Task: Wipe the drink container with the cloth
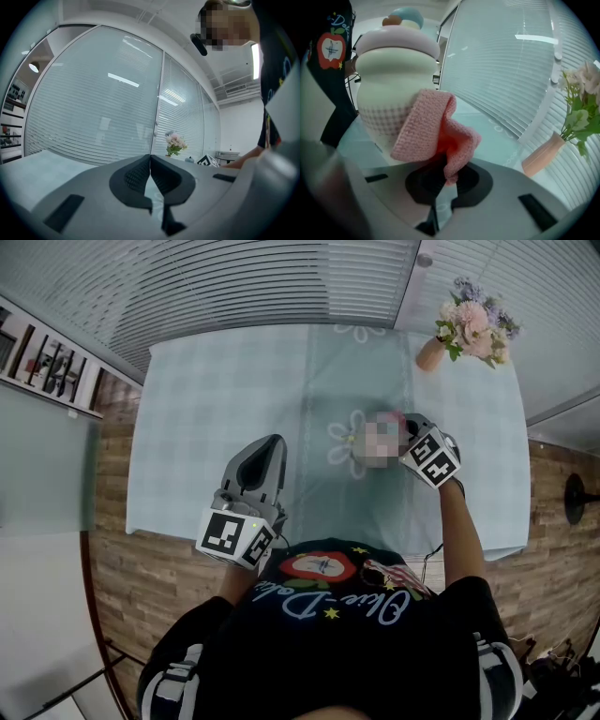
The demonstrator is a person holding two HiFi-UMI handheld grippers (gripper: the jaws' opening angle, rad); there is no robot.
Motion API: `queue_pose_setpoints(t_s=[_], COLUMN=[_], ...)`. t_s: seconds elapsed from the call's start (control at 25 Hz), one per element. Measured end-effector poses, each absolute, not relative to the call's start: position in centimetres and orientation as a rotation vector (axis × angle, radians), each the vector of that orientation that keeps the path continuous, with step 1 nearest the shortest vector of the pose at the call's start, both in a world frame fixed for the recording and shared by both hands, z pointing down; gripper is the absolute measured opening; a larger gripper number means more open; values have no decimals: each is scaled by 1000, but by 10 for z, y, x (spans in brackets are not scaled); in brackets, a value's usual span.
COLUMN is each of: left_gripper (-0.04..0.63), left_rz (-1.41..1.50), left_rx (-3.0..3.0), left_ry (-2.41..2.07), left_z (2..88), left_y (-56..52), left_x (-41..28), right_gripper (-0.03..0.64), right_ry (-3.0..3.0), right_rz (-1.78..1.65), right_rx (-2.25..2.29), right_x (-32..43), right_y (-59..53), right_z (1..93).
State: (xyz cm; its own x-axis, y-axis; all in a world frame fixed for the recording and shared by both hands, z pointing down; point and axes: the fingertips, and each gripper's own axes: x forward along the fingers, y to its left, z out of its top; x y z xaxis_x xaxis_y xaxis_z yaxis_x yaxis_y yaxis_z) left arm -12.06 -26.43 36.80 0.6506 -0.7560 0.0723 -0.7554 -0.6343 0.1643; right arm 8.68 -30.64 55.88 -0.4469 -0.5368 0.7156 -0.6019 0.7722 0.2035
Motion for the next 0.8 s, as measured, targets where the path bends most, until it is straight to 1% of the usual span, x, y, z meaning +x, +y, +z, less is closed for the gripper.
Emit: queue_pose_setpoints(t_s=[0.52,0.8], left_gripper=[5,5], left_rz=[-3,-8], left_rx=[2686,2682], left_ry=[-1255,-1257], left_z=[367,368], left_y=[-263,-264], left_x=[-121,-123], right_gripper=[12,12], right_ry=[-2077,-2094], right_rz=[121,206], right_rx=[830,1017], right_x=[91,102], right_y=[-304,-307], right_z=[577,567])
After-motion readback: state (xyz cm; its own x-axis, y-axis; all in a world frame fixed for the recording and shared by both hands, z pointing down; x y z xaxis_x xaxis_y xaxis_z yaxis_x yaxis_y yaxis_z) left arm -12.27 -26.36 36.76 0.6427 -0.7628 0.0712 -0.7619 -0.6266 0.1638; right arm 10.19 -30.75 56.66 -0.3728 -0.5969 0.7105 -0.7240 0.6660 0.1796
